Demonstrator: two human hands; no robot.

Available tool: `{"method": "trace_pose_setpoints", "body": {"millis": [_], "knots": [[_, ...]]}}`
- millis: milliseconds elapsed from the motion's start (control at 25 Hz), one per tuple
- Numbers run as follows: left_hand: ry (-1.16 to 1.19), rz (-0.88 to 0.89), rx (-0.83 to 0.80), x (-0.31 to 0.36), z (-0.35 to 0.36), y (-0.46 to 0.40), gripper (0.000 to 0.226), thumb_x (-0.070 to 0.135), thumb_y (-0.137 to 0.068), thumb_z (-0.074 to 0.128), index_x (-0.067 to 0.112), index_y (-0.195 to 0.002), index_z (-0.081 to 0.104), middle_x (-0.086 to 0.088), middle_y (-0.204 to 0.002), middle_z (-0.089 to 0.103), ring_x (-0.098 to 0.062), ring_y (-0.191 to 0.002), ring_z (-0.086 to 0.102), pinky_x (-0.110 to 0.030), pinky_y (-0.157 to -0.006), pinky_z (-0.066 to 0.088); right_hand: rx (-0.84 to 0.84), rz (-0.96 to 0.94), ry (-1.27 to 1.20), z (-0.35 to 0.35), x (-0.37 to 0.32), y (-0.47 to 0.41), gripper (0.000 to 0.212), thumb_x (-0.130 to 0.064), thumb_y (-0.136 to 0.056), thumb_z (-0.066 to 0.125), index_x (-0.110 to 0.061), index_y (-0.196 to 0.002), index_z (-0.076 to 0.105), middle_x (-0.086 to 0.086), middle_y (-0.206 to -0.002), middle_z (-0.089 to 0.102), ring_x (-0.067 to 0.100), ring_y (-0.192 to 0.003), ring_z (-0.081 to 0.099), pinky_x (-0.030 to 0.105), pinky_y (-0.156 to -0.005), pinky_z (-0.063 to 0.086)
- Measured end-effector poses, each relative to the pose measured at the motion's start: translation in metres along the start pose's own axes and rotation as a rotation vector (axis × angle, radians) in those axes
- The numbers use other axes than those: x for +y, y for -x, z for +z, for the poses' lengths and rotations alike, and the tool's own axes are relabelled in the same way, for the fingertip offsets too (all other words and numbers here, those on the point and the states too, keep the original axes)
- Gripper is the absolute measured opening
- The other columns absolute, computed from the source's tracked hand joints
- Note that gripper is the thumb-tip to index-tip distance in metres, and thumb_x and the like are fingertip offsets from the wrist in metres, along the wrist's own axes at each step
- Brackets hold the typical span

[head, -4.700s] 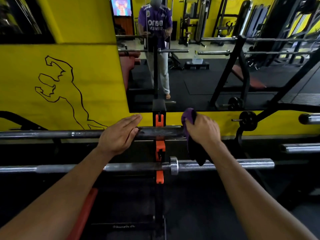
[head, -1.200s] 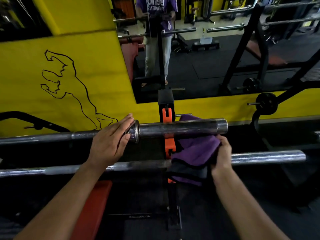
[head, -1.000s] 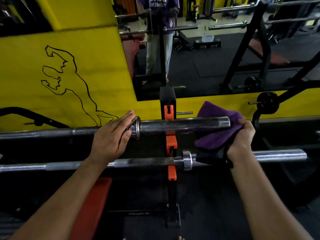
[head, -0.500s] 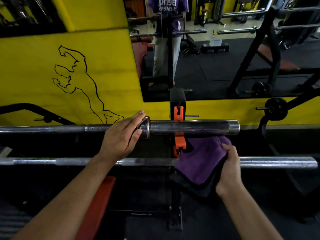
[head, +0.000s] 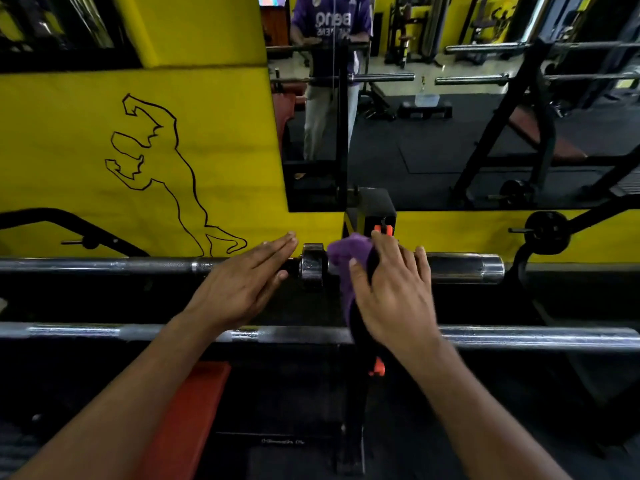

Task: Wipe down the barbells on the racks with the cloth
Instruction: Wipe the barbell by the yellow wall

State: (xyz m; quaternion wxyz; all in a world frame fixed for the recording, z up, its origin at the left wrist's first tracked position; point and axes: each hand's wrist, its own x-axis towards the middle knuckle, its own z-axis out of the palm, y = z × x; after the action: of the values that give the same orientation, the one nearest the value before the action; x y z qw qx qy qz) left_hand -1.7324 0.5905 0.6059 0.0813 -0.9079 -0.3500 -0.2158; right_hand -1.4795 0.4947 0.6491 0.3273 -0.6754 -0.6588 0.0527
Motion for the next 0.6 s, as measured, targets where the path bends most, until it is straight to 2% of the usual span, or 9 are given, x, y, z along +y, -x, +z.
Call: {"method": "trace_pose_setpoints", "body": {"millis": [40, 80, 200, 320, 400, 480, 560, 600], "knots": [[-0.016, 0.014, -0.010, -0.006, 0.000, 0.002, 0.054, 0.038, -0.109, 0.032, 0.016, -0.159, 0.032, 0.000, -0.164, 0.032, -0.021, -0.141, 0.046, -0.033, -0.109, 0.044, -0.030, -0.024, 0.134, 0.017, 0.001, -0.002, 0.048, -0.051, -0.100, 0.032, -0.026, -0.140, 0.042, 0.000, -0.143, 0.050, 0.015, -0.135, 0.041, 0.043, -0.123, 0.020], [-0.024, 0.021, -0.017, -0.013, -0.002, 0.004, 0.054, 0.038, -0.109, 0.031, 0.014, -0.158, 0.033, -0.001, -0.164, 0.033, -0.022, -0.141, 0.046, -0.035, -0.110, 0.044, -0.021, -0.020, 0.209, 0.030, -0.003, -0.003, 0.052, -0.050, -0.099, 0.033, -0.022, -0.142, 0.043, 0.001, -0.147, 0.047, 0.022, -0.139, 0.038, 0.048, -0.123, 0.019], [-0.027, 0.033, -0.025, -0.029, -0.005, 0.007, 0.055, 0.040, -0.109, 0.027, 0.014, -0.156, 0.038, -0.003, -0.161, 0.038, -0.025, -0.137, 0.051, -0.038, -0.104, 0.051, 0.007, -0.013, 0.179, 0.052, -0.028, -0.001, 0.057, -0.041, -0.097, 0.040, -0.009, -0.144, 0.045, 0.007, -0.149, 0.046, 0.026, -0.142, 0.038, 0.046, -0.122, 0.024], [-0.018, 0.046, -0.104, -0.033, -0.009, 0.002, 0.056, 0.044, -0.108, 0.024, 0.018, -0.155, 0.041, -0.001, -0.158, 0.043, -0.027, -0.130, 0.059, -0.038, -0.085, 0.061, 0.068, -0.053, 0.169, 0.057, -0.028, 0.005, 0.057, -0.031, -0.095, 0.038, -0.006, -0.146, 0.043, 0.008, -0.150, 0.047, 0.023, -0.145, 0.036, 0.046, -0.122, 0.026], [-0.022, 0.076, -0.146, -0.034, -0.011, -0.001, 0.059, 0.046, -0.106, 0.022, 0.018, -0.153, 0.043, -0.001, -0.155, 0.046, -0.028, -0.126, 0.061, -0.037, -0.079, 0.061, 0.072, -0.037, 0.162, 0.048, -0.020, 0.000, 0.047, -0.027, -0.094, 0.040, -0.010, -0.137, 0.050, 0.005, -0.136, 0.056, 0.022, -0.131, 0.048, 0.044, -0.114, 0.037], [-0.052, 0.121, -0.156, -0.036, -0.013, -0.001, 0.059, 0.044, -0.105, 0.025, 0.015, -0.151, 0.046, -0.003, -0.153, 0.049, -0.027, -0.126, 0.062, -0.035, -0.089, 0.056, 0.091, 0.045, 0.222, 0.040, -0.021, -0.015, 0.033, -0.035, -0.097, 0.042, -0.014, -0.117, 0.057, 0.003, -0.114, 0.062, 0.023, -0.109, 0.055, 0.040, -0.096, 0.047], [-0.077, 0.162, -0.153, -0.037, -0.014, 0.000, 0.058, 0.039, -0.103, 0.030, 0.011, -0.150, 0.048, -0.006, -0.152, 0.050, -0.025, -0.127, 0.061, -0.030, -0.103, 0.041, 0.079, 0.108, 0.355, 0.038, -0.030, -0.038, 0.041, -0.048, -0.097, 0.037, -0.014, -0.096, 0.060, 0.006, -0.098, 0.065, 0.028, -0.098, 0.056, 0.042, -0.084, 0.047], [-0.079, 0.170, -0.156, -0.038, -0.015, 0.000, 0.057, 0.038, -0.103, 0.032, 0.010, -0.150, 0.048, -0.006, -0.152, 0.050, -0.025, -0.128, 0.060, -0.029, -0.105, 0.035, 0.044, 0.120, 0.416, 0.038, -0.038, -0.050, 0.046, -0.051, -0.098, 0.037, -0.013, -0.088, 0.062, 0.009, -0.094, 0.067, 0.031, -0.097, 0.057, 0.042, -0.082, 0.046]]}}
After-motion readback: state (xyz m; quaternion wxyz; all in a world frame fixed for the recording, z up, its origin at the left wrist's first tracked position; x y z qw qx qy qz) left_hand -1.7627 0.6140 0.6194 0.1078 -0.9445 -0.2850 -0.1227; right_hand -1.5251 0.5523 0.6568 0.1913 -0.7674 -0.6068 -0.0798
